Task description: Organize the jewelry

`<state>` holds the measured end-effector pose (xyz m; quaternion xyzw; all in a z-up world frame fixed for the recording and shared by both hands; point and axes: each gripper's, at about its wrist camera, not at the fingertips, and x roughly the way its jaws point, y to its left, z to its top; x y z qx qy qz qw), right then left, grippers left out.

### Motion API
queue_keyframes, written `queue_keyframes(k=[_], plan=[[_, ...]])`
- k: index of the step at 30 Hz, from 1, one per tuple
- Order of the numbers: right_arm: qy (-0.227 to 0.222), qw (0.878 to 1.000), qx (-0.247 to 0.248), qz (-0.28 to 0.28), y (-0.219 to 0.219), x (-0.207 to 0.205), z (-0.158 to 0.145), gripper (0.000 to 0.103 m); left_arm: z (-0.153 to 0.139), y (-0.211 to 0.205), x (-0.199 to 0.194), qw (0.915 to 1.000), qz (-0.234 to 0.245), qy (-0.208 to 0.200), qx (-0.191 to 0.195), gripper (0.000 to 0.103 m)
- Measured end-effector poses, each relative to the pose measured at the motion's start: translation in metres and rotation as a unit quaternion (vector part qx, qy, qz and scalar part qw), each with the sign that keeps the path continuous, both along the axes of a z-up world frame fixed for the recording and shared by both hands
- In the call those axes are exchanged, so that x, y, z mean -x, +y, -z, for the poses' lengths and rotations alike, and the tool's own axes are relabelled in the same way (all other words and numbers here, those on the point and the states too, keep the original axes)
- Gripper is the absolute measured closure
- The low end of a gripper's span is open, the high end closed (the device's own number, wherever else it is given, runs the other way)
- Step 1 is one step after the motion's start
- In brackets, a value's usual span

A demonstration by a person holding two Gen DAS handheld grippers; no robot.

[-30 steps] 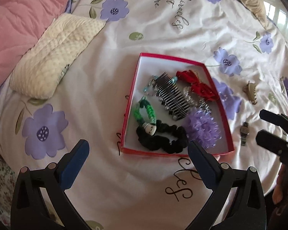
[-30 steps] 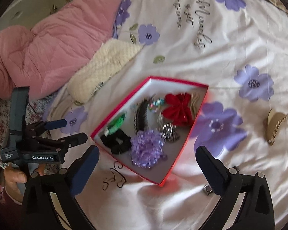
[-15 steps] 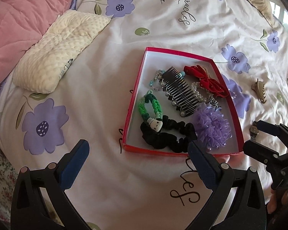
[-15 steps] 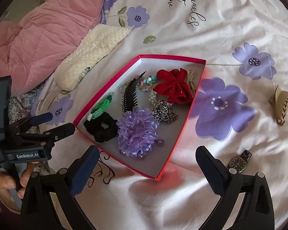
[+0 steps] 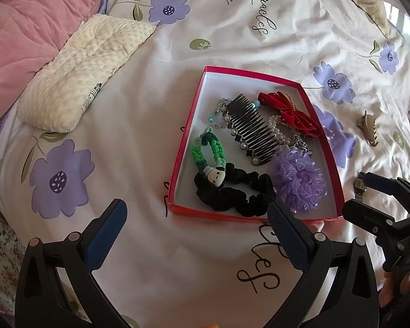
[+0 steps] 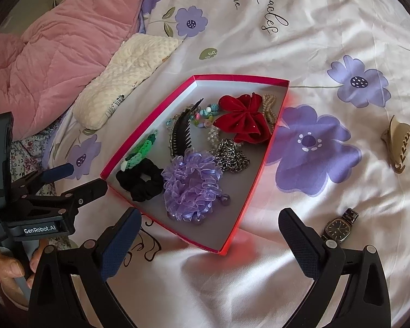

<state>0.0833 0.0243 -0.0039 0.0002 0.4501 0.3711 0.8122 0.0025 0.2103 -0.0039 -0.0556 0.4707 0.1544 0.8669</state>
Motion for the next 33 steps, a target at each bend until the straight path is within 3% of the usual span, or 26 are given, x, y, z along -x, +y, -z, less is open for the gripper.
queue_keyframes(k=[33], plan=[[-0.002, 1.000, -0.002, -0.002, 0.0028, 0.0070, -0.0055, 0.001, -0.0083, -0.0013, 0.0069, 1.0000, -0.004, -0.005, -0.001, 0.000]])
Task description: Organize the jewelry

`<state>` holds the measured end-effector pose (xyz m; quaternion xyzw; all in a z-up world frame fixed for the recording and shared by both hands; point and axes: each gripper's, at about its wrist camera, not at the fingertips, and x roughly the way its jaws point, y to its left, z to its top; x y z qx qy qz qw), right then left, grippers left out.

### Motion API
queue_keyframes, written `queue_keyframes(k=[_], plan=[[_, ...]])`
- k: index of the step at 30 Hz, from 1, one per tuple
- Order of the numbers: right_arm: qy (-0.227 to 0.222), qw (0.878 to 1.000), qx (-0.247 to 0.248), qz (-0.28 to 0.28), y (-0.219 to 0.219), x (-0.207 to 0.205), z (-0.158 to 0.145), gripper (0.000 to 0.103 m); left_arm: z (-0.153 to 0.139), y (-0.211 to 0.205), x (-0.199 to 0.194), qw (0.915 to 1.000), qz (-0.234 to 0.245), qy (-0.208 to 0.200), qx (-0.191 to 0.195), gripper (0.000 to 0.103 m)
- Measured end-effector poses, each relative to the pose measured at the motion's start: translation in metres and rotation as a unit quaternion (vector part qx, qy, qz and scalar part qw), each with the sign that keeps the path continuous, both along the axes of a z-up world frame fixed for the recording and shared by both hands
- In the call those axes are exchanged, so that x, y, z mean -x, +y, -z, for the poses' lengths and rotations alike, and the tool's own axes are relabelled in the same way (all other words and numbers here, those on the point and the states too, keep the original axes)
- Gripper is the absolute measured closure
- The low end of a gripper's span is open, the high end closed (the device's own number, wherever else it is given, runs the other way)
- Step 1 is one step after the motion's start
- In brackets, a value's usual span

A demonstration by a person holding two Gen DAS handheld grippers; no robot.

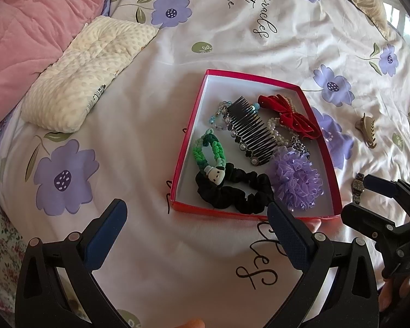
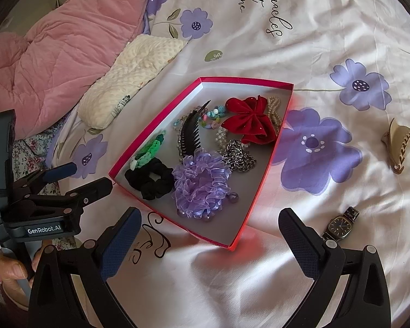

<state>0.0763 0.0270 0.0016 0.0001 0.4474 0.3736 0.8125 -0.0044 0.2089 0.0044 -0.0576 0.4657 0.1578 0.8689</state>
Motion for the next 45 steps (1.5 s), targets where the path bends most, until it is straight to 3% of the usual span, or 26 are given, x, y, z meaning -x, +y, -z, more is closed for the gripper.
queue_keyframes(k=[45], plan=[[-0.006, 1.000, -0.011, -0.002, 0.000, 0.004, -0.012, 0.001, -0.002, -0.001, 0.002, 1.0000, -0.003, -0.001, -0.007, 0.000]])
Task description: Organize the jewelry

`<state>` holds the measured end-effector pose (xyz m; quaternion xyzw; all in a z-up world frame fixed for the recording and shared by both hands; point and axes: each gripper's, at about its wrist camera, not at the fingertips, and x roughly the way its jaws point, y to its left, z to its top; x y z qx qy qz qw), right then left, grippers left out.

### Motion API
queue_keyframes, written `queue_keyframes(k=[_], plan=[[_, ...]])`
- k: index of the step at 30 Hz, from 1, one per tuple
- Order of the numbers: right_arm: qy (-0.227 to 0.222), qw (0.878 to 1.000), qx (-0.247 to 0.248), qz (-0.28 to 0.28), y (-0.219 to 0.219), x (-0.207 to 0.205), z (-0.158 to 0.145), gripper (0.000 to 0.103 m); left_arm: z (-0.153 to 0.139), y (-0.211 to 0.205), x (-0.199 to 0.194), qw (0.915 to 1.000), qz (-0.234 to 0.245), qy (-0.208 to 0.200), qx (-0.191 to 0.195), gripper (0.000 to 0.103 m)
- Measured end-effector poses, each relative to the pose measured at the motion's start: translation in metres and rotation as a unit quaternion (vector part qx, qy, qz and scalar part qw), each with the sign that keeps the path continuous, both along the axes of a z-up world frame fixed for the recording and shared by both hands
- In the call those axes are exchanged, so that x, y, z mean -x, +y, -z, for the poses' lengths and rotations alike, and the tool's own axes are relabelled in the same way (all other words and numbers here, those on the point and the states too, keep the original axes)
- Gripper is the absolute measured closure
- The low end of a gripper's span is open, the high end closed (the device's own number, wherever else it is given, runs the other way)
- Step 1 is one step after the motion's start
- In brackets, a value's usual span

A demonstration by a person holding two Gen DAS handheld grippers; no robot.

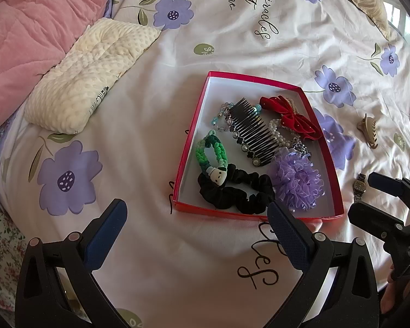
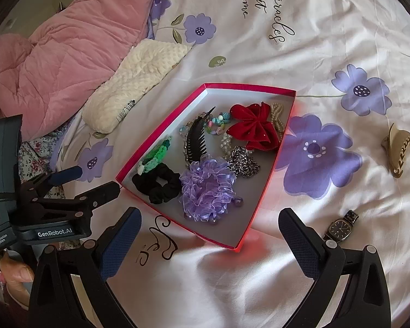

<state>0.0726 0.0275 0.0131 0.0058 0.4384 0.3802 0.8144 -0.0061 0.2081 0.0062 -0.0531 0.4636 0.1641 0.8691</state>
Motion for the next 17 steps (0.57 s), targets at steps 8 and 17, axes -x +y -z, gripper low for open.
queue_keyframes(k=[8, 17], plan=[[0.000, 1.000, -0.003, 0.000, -0.0001, 0.0000, -0.0013, 0.001, -0.0025, -0.0042, 0.0011, 1.0000, 0.001, -0.003, -0.009, 0.000], [0.000, 1.000, -0.005, 0.001, 0.0001, 0.0001, -0.0025, 0.001, -0.0025, -0.0058, 0.0018, 1.0000, -0.004, -0.002, -0.005, 0.000]])
